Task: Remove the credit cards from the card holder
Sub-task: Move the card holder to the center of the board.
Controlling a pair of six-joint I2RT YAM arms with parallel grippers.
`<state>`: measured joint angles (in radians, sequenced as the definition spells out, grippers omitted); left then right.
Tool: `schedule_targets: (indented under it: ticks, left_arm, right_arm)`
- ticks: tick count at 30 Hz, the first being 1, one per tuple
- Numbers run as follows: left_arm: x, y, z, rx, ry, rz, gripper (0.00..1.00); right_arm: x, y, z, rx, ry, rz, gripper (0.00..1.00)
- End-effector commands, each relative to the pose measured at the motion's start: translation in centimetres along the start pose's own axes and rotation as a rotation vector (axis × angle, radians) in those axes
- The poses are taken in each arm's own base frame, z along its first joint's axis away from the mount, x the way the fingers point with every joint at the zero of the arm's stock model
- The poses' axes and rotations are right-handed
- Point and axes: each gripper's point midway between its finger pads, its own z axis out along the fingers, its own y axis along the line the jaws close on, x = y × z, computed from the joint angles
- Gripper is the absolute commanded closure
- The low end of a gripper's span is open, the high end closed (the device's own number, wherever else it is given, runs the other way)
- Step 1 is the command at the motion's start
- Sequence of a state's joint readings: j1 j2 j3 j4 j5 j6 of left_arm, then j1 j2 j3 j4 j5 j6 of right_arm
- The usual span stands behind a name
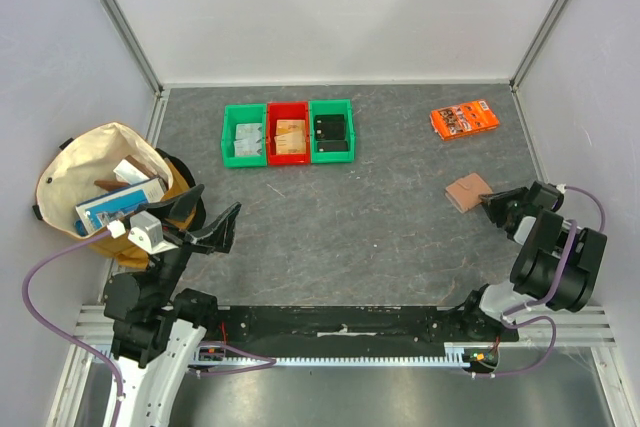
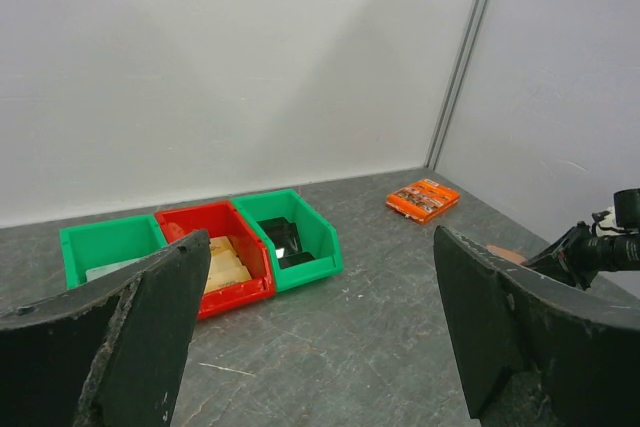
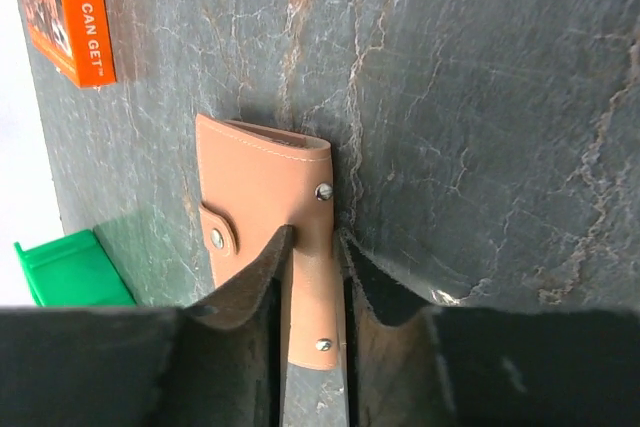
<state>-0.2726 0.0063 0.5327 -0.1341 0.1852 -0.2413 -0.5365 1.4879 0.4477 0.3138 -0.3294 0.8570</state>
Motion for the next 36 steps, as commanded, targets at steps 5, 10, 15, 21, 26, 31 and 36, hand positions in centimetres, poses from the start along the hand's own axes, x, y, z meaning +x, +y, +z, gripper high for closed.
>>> schedule_targets:
  ticks: [5,10,15,21,26,31,36]
  left_arm:
    - [1.0,0.1,0.5,0.014,0.044,0.027,0.04]
    - [2.2,-0.3,1.3,0.047,0.107,0.014,0.06]
    - [4.7,-1.0,2.6,0.105,0.232,-0.032,0.07]
    - [8.4,-0.9,4.1,0.091,0.448,-0.158,0.06]
    - [11.1,-1.0,4.8,0.079,0.573,-0.263,0.06]
    - [13.4,-2.1,5.4,0.069,0.706,-0.385,0.06]
    - [15.3,-2.2,5.7,0.005,0.766,-0.368,0.06]
  right_arm:
    - [3.5,2.4,0.9,-0.077,0.138,-0.161,0.96]
    - [7.6,5.2,1.1,-0.172,0.25,-0.306,1.0]
    - [14.9,8.3,0.5,-0.279,0.447,-0.496,1.0]
    - [24.0,10.4,-1.7,-0.403,0.672,-0.67,1.0]
    - [30.1,10.6,-4.0,-0.467,0.81,-0.818,1.0]
    - [31.7,9.9,-5.0,-0.469,0.847,-0.875,1.0]
    - [28.9,11.5,-5.4,-0.453,0.687,-0.924,0.64]
